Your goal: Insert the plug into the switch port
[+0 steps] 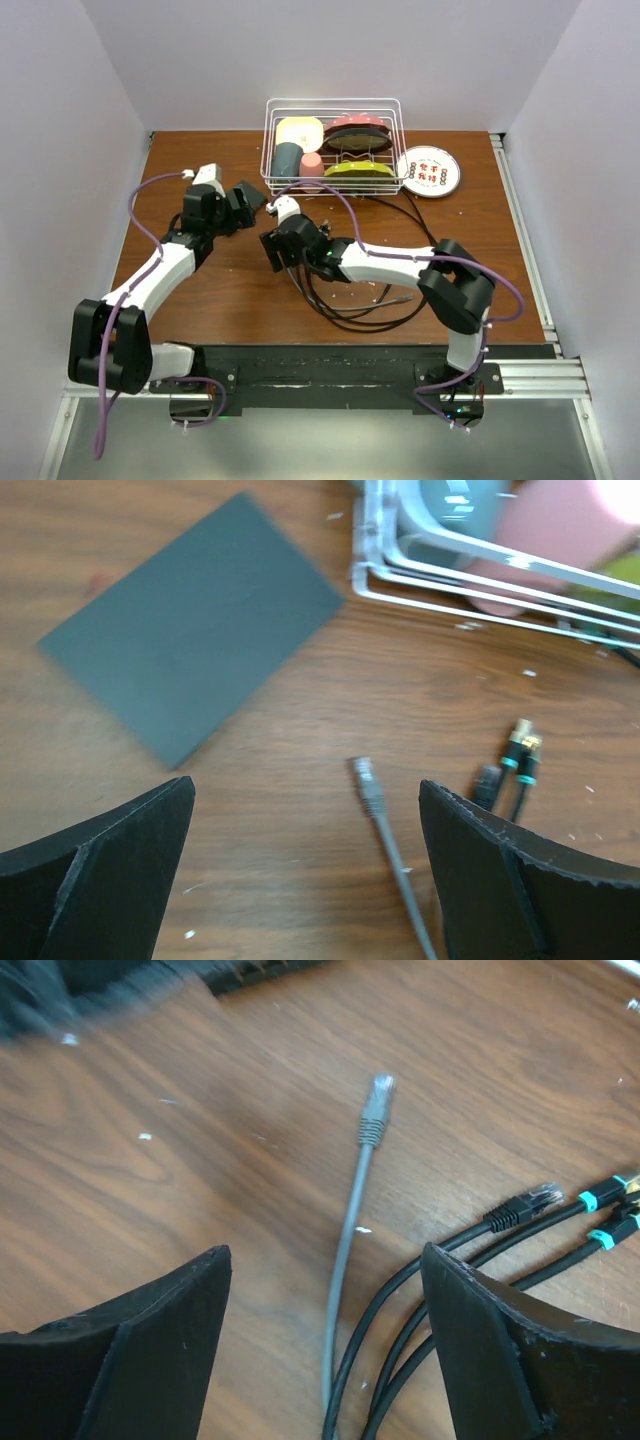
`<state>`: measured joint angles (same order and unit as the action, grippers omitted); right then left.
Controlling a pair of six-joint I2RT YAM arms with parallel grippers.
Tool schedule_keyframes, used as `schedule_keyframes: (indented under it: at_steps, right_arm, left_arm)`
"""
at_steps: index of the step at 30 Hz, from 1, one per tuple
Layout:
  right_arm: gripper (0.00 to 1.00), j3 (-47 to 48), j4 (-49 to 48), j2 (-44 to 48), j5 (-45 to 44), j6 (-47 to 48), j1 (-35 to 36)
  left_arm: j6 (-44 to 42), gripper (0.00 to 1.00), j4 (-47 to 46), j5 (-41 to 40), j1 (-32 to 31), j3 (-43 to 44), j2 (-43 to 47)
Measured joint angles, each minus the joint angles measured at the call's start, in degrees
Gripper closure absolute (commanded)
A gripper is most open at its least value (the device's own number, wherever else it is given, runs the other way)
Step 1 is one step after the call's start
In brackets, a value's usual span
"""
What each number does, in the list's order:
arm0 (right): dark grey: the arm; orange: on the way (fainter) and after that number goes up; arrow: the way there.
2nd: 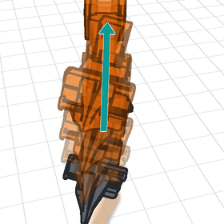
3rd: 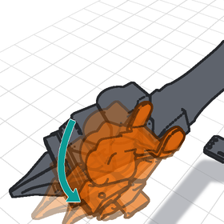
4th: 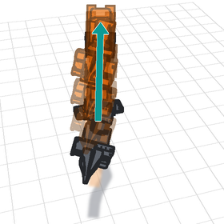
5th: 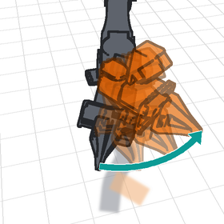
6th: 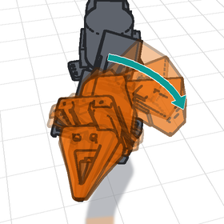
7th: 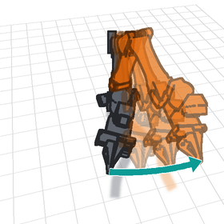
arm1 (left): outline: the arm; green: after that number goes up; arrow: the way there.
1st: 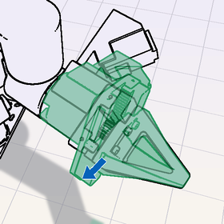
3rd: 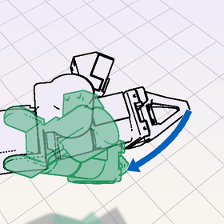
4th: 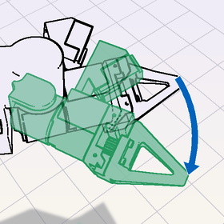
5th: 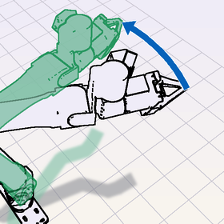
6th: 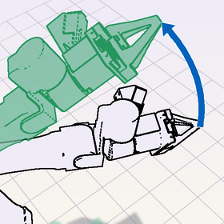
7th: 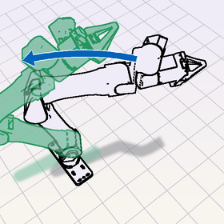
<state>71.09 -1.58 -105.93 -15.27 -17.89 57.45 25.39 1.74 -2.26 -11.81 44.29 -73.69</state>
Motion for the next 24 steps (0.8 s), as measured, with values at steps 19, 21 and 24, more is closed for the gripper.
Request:
schedule_keyframes:
  at_steps: [19, 21, 24]
  right_arm:
    - [0.96, 9.6, 1.5, -15.7, -2.1, 1.2, -0.6]
    - [1.00, 10.2, 1.9, -16.0, -1.9, 0.9, -0.6]
    - [1.00, 10.3, 2.4, -15.9, -1.4, 0.9, -1.0]
  left_arm:
    - [1.7, 0.00, 2.8, 0.6, 5.5, 0.0, 4.7]
    - [1.6, 0.00, 2.8, 0.6, 5.7, -0.1, 4.8]
    - [1.6, 0.00, 3.1, 0.4, 5.9, -0.1, 5.0]
